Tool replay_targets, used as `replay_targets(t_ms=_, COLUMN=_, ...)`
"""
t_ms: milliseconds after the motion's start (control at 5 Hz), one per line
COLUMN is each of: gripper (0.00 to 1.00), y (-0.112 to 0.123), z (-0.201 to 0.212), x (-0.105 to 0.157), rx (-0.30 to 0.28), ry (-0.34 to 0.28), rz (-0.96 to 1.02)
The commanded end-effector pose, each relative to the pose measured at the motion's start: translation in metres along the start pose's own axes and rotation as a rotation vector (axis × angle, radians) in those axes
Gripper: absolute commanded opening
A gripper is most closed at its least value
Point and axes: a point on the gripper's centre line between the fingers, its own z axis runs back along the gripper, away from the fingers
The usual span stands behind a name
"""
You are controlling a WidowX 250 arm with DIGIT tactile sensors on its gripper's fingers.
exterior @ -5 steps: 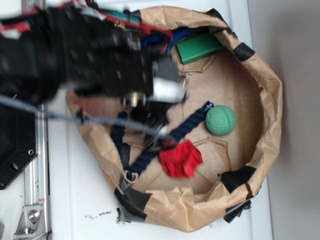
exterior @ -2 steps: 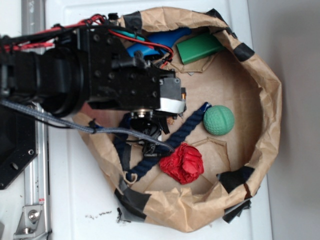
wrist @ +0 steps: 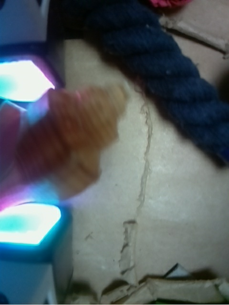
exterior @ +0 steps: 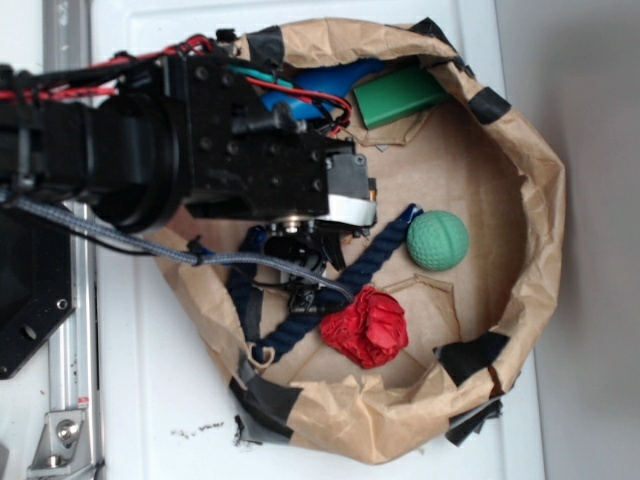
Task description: Grab the shell.
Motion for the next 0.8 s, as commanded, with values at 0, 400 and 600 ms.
replay_targets(t_ms=0, gripper=0.0, y=0.004, z=0.038, x=0.01, rx=0.018, ry=-0.036, rz=0.073)
replay_targets(t_ms=400, gripper=0.0, y=-0.006, z=0.139, x=0.016, rx=0.049, ry=-0.149, rz=0.135)
replay_targets(t_ms=600, gripper=0.0, y=-0.007, z=0.182, x=0.028, rx=0.062, ry=-0.108, rz=0.164)
